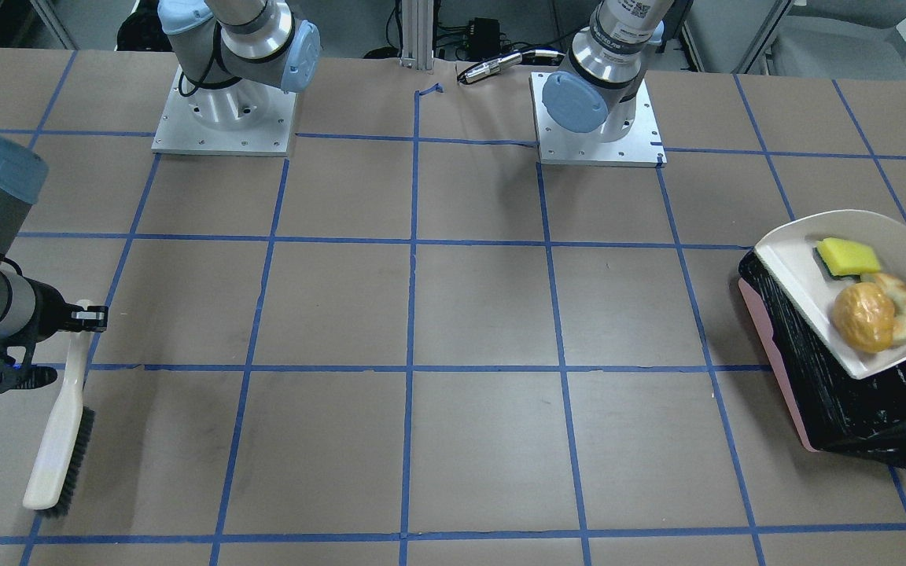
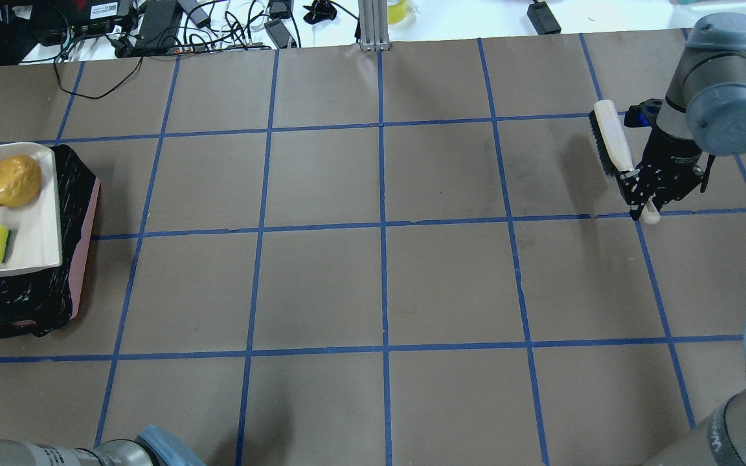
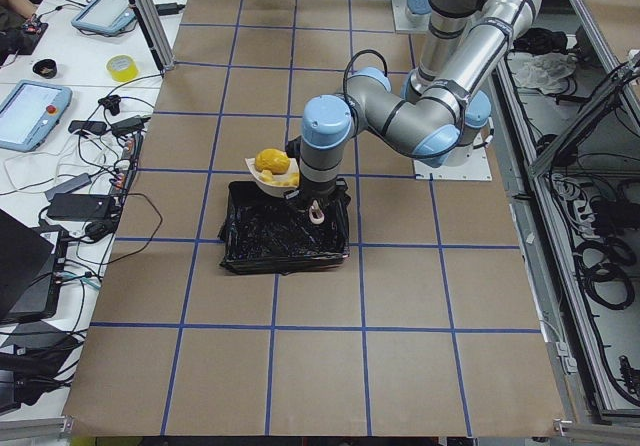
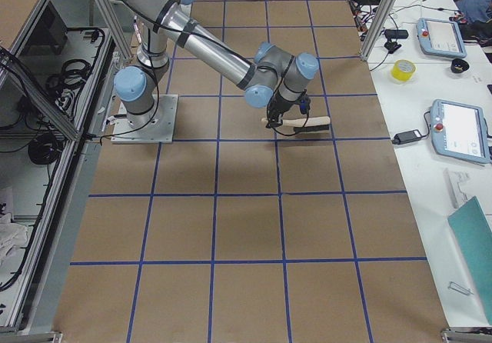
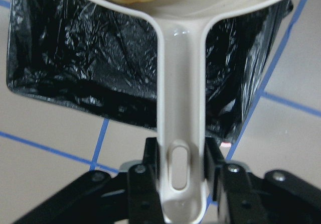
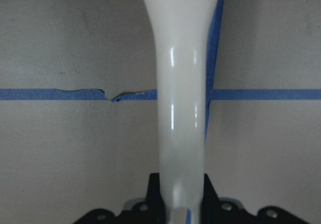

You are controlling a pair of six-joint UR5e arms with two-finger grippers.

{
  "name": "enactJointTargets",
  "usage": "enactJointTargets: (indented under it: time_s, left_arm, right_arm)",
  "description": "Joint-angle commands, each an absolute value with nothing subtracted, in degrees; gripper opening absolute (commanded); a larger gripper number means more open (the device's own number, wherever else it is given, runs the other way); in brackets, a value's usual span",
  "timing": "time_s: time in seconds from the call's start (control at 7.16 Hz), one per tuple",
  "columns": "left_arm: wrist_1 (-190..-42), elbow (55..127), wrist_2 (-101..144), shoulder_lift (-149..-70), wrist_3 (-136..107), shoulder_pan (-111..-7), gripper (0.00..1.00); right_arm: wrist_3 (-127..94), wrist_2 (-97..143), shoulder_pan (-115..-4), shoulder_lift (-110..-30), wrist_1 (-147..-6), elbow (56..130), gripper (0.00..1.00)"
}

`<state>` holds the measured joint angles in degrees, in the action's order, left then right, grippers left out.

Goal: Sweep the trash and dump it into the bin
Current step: 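Tilt the dustpan over the black trash bag with the left gripper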

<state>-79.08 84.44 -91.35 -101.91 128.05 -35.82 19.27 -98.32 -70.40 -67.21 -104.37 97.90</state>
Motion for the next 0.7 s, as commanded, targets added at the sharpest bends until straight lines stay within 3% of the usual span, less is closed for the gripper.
enactJointTargets:
  time_s: [0.0, 0.28, 0.56]
  left_arm:
    - [-77.5, 75.4, -99.3, -107.2, 135.8, -35.5, 0.0]
    - [-72.7, 74.7, -104.7, -108.8, 139.0, -36.4, 0.0]
    - [-68.8, 76.6, -117.7, -106.9, 141.9, -45.1, 0.0]
  right_arm:
    - [19.2, -98.3, -69.9, -66.2, -104.4, 97.3, 0.0]
    - [19.2, -98.3, -69.6, -65.7, -104.4, 97.1, 0.0]
    - [19.2, -98.3, -69.6, -65.5, -104.4, 97.2, 0.06]
